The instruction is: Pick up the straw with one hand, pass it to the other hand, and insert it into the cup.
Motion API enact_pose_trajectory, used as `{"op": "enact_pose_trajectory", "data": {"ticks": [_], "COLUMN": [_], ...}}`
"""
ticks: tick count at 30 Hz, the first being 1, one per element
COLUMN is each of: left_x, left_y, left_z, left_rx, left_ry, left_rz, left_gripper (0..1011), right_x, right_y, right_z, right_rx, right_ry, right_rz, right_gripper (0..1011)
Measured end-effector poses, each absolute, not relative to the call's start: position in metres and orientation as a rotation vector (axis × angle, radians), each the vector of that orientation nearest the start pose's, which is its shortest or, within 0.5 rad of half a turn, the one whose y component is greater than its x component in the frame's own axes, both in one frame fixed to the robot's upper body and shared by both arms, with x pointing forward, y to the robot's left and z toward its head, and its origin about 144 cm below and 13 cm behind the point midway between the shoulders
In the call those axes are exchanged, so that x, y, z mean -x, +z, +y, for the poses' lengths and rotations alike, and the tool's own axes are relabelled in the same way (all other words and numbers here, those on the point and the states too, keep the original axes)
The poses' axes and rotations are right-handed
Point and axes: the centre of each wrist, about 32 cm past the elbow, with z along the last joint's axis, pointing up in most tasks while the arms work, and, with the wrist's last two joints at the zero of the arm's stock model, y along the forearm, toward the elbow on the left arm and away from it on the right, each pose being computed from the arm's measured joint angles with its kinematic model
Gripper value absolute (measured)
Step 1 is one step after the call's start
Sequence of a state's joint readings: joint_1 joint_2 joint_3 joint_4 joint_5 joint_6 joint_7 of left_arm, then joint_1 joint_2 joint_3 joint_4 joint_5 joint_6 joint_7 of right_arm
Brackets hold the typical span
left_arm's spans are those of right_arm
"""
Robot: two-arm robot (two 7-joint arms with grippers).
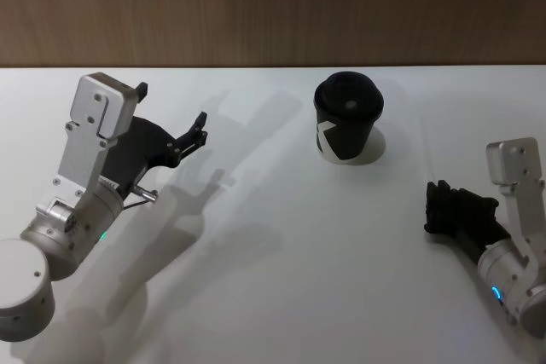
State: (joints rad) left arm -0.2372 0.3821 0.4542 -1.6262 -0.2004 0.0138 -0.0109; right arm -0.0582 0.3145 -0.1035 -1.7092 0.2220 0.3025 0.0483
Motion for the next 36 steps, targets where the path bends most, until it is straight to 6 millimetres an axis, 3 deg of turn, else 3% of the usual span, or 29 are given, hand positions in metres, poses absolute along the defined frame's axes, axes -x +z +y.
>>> {"op": "enact_pose_trajectory", "data": {"ticks": [6,10,36], "left_x": [-0.4920,-0.4920,-0.4920], "left_y": [1.2044,1.2044,1.2044], "left_z": [0.1984,0.1984,0.1984], "left_rx": [-0.061,-0.061,-0.061], "left_ry": [1.124,1.124,1.124], "left_rz": [-0.268,-0.268,-0.268], "left_gripper": [1003,1003,1003], "right_x": [-0.4404,-0.4403,-0.4337], "right_y": [1.1667,1.1666,1.1674], "right_z": [-0.2742,-0.2742,-0.2684], "right_rx": [0.269,0.269,0.242], "right_ry": [-1.387,-1.387,-1.407], "right_rz": [0.124,0.125,0.063], "right_gripper": [20,2,0]}}
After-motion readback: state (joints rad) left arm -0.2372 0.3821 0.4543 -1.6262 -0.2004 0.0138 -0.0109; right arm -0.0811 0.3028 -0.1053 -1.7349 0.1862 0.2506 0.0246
